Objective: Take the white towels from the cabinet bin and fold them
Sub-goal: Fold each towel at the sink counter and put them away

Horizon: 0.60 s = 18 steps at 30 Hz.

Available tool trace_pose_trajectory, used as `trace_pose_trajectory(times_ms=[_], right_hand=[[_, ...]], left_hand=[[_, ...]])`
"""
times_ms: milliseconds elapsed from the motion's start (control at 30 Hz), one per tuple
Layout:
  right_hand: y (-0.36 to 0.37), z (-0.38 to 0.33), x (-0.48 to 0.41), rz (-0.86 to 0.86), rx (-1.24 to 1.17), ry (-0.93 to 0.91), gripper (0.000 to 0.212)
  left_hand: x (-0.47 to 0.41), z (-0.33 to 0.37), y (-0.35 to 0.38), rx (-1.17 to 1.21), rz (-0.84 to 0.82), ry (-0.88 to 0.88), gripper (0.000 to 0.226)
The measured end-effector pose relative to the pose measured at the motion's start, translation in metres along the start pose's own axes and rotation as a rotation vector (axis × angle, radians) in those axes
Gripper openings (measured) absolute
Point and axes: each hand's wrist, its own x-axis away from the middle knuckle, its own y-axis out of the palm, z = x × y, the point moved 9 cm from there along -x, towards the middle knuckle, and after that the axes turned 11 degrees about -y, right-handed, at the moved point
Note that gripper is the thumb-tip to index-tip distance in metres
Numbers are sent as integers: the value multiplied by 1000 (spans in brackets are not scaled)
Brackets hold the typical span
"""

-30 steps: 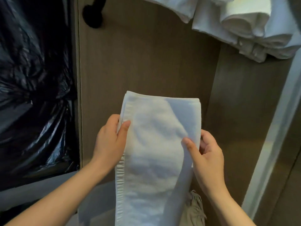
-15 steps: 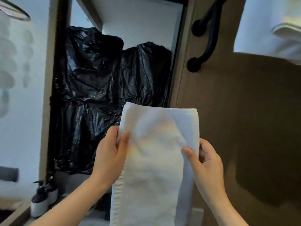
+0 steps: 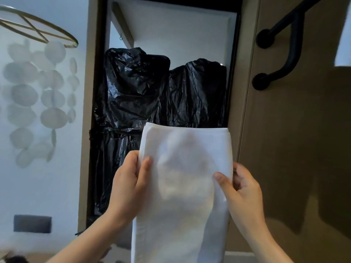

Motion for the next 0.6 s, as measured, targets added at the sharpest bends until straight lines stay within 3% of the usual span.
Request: trace_pose_trajectory(times_ms=[200,400,600], right_hand=[[-6,-2,-9,47,68,22,27],[-25,1,-38,54,132,-26,10],[-46,0,-74,104,177,-48,45]], left_hand=[[-24,-4,21,58,-91,39,26],[-43,9,51,108,-70,67,24],[-76,27,77,166,-64,83,19]])
